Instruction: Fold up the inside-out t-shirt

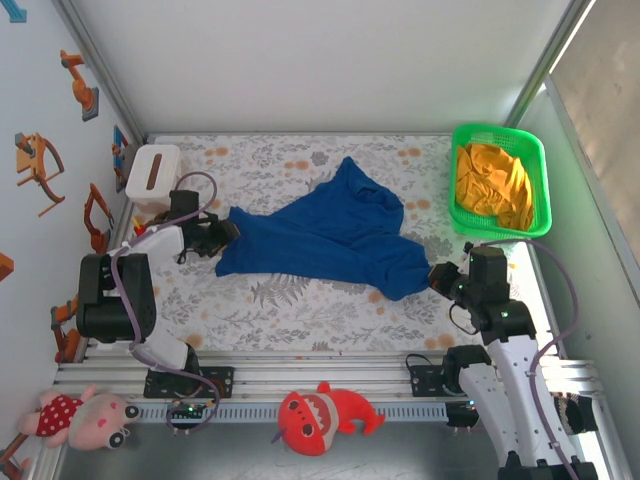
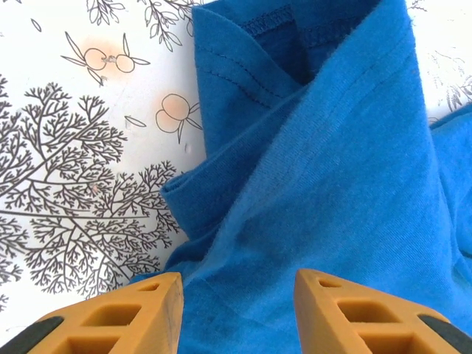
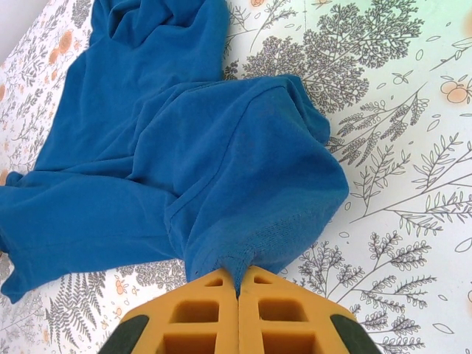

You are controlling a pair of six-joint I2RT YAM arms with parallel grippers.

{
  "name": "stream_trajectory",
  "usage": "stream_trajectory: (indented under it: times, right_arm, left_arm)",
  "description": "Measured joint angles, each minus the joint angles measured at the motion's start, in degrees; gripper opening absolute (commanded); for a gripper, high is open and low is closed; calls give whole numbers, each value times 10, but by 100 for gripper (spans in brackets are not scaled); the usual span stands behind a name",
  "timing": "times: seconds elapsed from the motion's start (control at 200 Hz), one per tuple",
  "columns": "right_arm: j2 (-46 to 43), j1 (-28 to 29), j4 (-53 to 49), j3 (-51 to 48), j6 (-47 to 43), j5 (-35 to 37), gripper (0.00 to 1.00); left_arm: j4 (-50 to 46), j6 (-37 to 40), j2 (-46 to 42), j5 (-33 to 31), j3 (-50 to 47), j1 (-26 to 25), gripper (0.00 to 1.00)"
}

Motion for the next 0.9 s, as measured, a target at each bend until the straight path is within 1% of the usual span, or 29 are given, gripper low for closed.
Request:
stream_trajectory:
  times: [0.255, 0.391, 0.541, 0.731, 0.896]
  right_arm:
    - [0, 0, 0, 9, 0, 0, 0]
    - [0, 0, 0, 10, 0, 0, 0]
    - [0, 0, 0, 10, 0, 0, 0]
    - [1, 0, 0, 11, 0, 0, 0]
    - [1, 0, -2, 16, 0, 0, 0]
  left_arm:
    - [9, -2, 26, -21, 0, -1, 42]
    - [21, -1, 23, -45, 0, -5, 42]
    - [45, 4, 0, -76, -12, -11, 43]
    - [72, 10, 1, -84, -12, -16, 42]
    - [83, 12, 20, -83, -12, -23, 43]
